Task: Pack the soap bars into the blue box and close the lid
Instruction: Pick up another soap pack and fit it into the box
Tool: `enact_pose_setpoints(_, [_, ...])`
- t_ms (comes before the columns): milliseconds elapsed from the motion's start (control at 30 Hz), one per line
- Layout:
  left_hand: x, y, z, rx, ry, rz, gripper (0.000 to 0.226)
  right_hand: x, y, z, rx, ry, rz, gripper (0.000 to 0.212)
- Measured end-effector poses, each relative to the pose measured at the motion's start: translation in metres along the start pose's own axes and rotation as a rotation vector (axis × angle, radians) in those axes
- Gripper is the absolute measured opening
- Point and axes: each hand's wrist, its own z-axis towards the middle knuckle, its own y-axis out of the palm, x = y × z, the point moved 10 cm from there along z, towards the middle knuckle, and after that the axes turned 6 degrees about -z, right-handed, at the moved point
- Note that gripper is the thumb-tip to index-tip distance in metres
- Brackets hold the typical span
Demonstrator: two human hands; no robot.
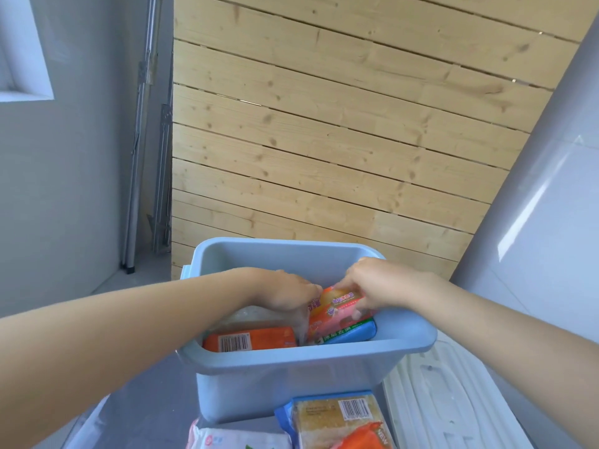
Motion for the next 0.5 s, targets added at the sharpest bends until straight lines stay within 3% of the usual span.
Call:
enact_pose_setpoints(100, [0.006,0.0,0.004,-0.039,-0.019,-0.063,0.05,0.0,0.001,0.003,-0.035,-0.019,0.014,0.061])
enact_pose_setpoints(233, [0.004,0.001,0.013,-0.037,-0.057,-0.013,0.048,-0.002,0.001,0.009,-0.048,-0.041,-0.026,0.061])
enact_pose_setpoints(400, [-0.003,-0.003,0.011,-0.037,-0.061,-0.176,0.054,-0.011,0.01,0.013,-0.089,-0.058,-0.103,0.063])
enact_pose_setpoints(500, [-0.003,0.0,0.011,-0.03,-0.055,-0.157,0.053,-0.014,0.015,0.012,-0.118,-0.076,-0.11,0.062])
